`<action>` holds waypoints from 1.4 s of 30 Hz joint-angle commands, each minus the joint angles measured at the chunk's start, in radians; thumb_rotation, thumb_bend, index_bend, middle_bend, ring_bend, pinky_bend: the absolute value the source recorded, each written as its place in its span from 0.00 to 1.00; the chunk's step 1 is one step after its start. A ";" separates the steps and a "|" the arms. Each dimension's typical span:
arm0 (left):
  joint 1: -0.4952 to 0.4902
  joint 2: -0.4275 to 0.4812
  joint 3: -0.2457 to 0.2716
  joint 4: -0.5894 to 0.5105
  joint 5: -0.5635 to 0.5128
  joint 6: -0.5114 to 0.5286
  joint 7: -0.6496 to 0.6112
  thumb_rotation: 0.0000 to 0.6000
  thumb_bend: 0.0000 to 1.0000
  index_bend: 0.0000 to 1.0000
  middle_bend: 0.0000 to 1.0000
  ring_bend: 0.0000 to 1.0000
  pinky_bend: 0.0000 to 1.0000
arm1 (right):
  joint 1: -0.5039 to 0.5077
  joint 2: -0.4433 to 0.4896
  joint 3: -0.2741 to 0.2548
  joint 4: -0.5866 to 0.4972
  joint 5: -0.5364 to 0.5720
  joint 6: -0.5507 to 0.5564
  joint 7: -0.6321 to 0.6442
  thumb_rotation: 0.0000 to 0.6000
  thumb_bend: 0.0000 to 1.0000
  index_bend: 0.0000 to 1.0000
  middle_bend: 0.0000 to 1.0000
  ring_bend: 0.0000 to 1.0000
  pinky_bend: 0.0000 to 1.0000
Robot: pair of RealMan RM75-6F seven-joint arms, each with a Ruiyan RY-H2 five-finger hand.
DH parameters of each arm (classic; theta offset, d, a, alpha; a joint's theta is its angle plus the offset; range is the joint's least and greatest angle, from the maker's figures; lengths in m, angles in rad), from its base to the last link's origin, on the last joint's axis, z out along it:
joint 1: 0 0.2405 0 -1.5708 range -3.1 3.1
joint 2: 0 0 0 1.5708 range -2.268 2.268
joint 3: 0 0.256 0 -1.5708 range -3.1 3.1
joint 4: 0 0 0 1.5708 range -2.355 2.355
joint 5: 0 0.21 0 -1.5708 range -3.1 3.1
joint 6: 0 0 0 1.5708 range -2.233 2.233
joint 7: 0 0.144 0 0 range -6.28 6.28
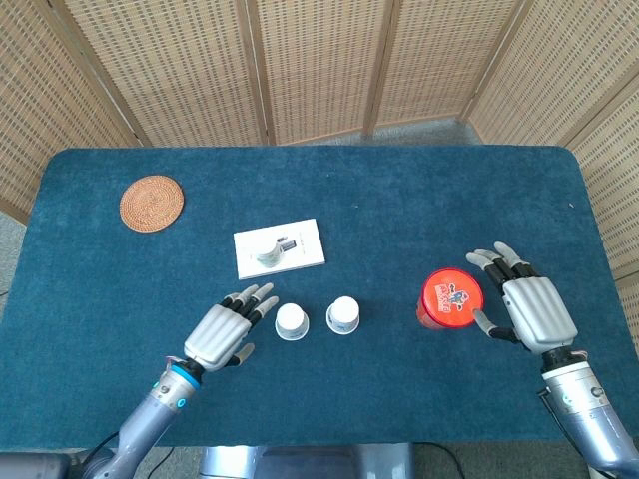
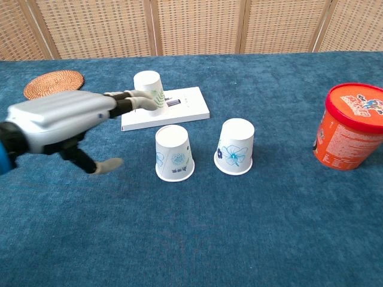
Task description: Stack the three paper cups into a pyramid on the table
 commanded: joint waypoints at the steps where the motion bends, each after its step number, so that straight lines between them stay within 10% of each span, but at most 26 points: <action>1: -0.026 -0.050 -0.030 0.041 -0.036 -0.024 -0.002 1.00 0.43 0.02 0.00 0.00 0.25 | -0.002 0.002 0.000 0.002 0.001 0.001 0.003 1.00 0.39 0.15 0.18 0.00 0.22; 42: -0.134 -0.251 -0.108 0.234 -0.118 -0.037 -0.081 1.00 0.43 0.40 0.29 0.39 0.65 | -0.018 0.006 0.005 0.011 0.013 0.016 0.014 1.00 0.39 0.15 0.18 0.00 0.22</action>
